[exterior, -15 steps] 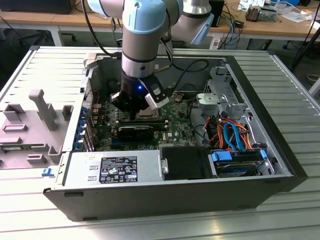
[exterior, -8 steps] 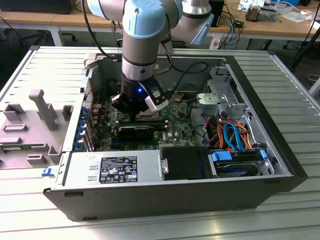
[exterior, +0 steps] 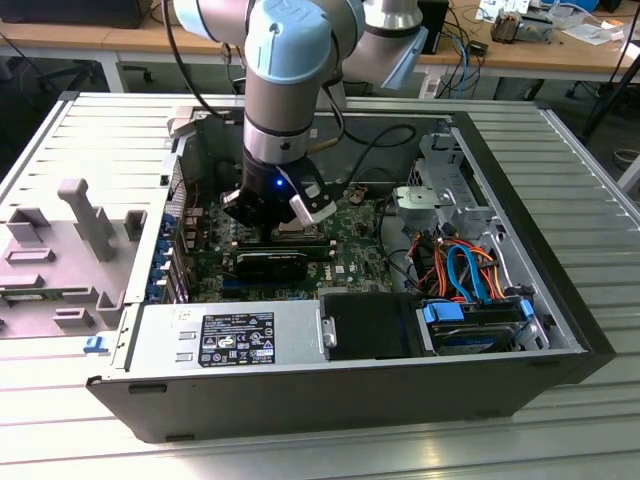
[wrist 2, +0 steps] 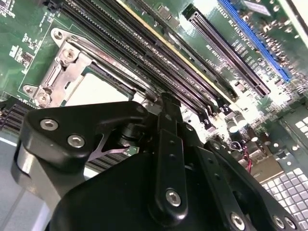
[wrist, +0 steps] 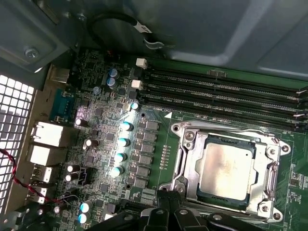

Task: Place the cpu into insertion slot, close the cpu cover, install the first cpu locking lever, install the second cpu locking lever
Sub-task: 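Install the second cpu locking lever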

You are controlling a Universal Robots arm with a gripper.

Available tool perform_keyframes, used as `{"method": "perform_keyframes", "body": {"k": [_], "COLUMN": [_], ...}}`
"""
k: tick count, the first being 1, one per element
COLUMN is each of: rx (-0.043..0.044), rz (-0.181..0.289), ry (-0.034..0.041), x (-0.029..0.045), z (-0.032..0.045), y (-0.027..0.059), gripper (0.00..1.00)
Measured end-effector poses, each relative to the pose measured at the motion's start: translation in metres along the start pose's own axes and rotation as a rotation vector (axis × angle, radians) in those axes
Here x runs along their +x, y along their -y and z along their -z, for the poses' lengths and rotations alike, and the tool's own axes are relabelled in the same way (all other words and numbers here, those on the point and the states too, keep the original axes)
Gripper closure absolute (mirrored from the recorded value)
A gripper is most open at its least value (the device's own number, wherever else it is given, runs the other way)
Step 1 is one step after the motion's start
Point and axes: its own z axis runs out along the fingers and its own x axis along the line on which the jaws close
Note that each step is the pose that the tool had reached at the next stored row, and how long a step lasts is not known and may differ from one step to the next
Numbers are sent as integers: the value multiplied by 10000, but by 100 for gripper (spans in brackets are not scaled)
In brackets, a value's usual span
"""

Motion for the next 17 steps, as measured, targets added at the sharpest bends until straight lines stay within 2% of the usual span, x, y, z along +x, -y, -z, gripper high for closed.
{"method": "perform_keyframes", "body": {"k": [1,5,7,9,10,11,12,13,17], "rx": [-48,-40,-18,124,153,165,175,176,161], "rz": [4,5,4,-3,-4,-5,-10,-9,-32], "ry": [21,17,44,65,60,60,58,60,-17], "x": [-3,1,5,8,12,16,24,21,-93], "z": [-22,-37,-31,11,50,88,168,195,209], "y": [0,10,12,11,6,2,-7,-9,12], "gripper": [89,89,89,89,89,89,89,89,89]}}
